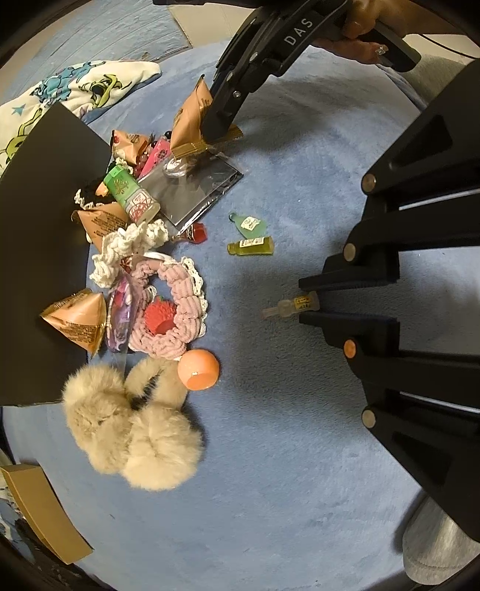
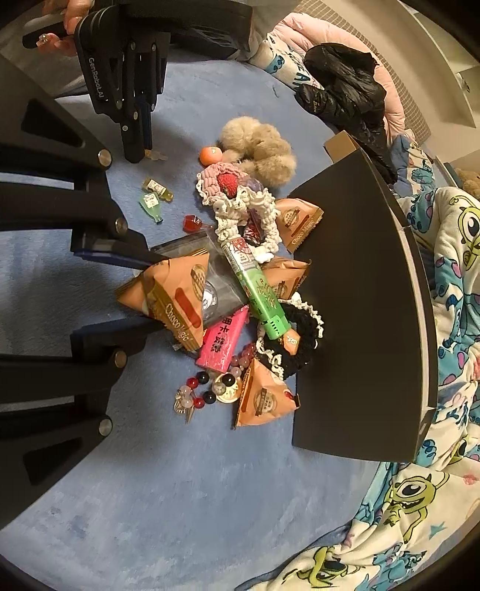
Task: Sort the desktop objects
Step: 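Grasp the small glass vial with the left tool while the right tool grasps the brown Choco pyramid bag, then lift the glass vial and Choco bag and carry both toward the shoebox, then lower the vial into the shoebox and open the left tool while the right tool releases the Choco bag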
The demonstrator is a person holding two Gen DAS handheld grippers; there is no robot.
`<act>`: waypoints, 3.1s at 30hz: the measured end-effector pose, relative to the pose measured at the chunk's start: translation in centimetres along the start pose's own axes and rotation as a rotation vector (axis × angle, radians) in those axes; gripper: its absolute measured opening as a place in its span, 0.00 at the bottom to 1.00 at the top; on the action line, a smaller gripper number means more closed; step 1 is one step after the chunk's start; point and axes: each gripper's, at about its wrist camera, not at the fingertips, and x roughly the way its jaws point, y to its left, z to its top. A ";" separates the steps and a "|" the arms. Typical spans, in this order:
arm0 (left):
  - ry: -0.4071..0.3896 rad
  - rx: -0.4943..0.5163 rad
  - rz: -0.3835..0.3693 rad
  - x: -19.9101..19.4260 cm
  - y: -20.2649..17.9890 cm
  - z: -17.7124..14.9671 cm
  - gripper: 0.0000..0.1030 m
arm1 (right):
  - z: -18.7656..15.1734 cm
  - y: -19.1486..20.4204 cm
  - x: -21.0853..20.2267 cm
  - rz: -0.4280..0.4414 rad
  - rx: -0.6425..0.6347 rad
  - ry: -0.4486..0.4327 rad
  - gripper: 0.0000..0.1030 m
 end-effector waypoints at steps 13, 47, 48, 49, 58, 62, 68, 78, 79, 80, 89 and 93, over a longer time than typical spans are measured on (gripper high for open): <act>-0.029 0.041 0.024 -1.7 -1.0 0.0 0.10 | -0.3 0.0 -1.3 0.002 -0.005 -0.010 0.24; -0.154 0.070 0.017 -9.2 -2.6 6.7 0.10 | 4.3 1.4 -6.8 0.009 -0.067 -0.147 0.24; -0.160 0.071 0.018 -9.5 -2.7 7.2 0.10 | 4.7 1.4 -6.9 0.008 -0.071 -0.152 0.24; -0.166 0.073 0.019 -9.7 -2.7 7.6 0.10 | 4.9 1.4 -7.0 0.008 -0.073 -0.155 0.24; -0.199 0.094 0.024 -10.8 -3.3 11.3 0.10 | 8.0 1.5 -7.1 0.006 -0.108 -0.190 0.24; -0.212 0.101 0.022 -11.1 -3.7 13.2 0.10 | 9.8 1.8 -7.1 0.002 -0.131 -0.208 0.24; -0.247 0.096 0.031 -11.6 -3.8 16.2 0.11 | 13.1 2.1 -7.0 -0.008 -0.163 -0.242 0.24; -0.268 0.084 0.062 -10.5 -2.6 21.5 0.11 | 18.3 0.7 -5.1 -0.036 -0.152 -0.270 0.24; -0.267 0.086 0.067 -10.2 -2.5 22.0 0.11 | 18.7 0.5 -4.7 -0.036 -0.146 -0.270 0.24; -0.265 0.088 0.071 -9.9 -2.4 22.5 0.11 | 18.9 0.4 -4.6 -0.036 -0.142 -0.270 0.24; -0.223 0.071 0.077 -6.2 -1.5 25.1 0.11 | 20.4 -0.6 -1.2 -0.041 -0.124 -0.239 0.24; -0.191 0.068 0.085 -4.1 -1.2 25.8 0.11 | 20.6 -1.0 0.4 -0.050 -0.120 -0.209 0.24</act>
